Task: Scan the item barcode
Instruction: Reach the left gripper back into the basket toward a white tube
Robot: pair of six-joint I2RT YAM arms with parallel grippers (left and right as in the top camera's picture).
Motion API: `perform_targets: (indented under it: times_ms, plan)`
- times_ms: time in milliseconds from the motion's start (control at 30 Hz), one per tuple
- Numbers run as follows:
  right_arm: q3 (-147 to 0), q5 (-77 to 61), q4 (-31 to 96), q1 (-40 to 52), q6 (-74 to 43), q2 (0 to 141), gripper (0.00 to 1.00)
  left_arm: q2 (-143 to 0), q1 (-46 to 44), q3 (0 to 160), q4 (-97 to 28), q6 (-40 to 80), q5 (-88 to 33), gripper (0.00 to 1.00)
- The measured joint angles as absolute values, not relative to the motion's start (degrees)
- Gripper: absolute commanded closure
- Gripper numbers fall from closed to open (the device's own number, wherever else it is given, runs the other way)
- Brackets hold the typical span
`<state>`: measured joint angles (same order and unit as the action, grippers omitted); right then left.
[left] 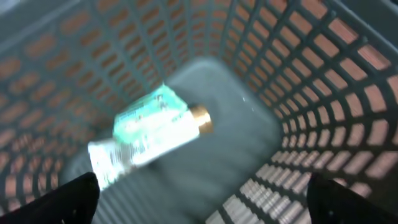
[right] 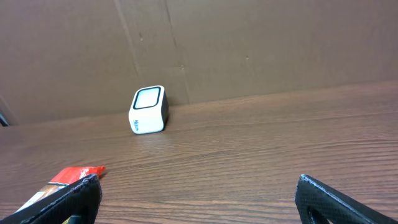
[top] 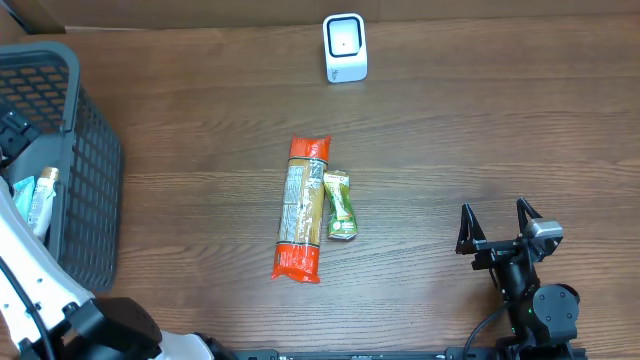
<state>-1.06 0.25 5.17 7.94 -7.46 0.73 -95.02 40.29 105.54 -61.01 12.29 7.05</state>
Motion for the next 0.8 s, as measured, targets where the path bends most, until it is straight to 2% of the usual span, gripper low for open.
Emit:
perform_targets:
  times_ms: [67, 133, 167, 500, 800]
  plan:
    - [-1.1, 0.2, 5.2, 7.9, -7.5, 0.7, 0.00, -96.4, 40.3, 105.3, -59.5, 9.8, 7.2, 0.03]
    - [-1.1, 0.2, 5.1, 7.9, -7.5, 0.7, 0.00, -98.0, 40.3, 105.1, -57.7, 6.3, 7.2, 0.13]
    - [-1.1, 0.3, 5.1, 7.9, -7.5, 0.7, 0.00, -98.9, 40.3, 105.1, -57.2, 4.7, 7.2, 0.14]
    - [-1.1, 0.3, 5.1, 7.9, -7.4, 0.7, 0.00, -109.8, 40.3, 105.0, -58.3, -5.6, 12.0, 0.12]
    - [-1.1, 0.3, 5.1, 8.0, -7.5, 0.7, 0.00, -118.0, 40.6, 104.6, -59.8, -10.0, 13.5, 0.16]
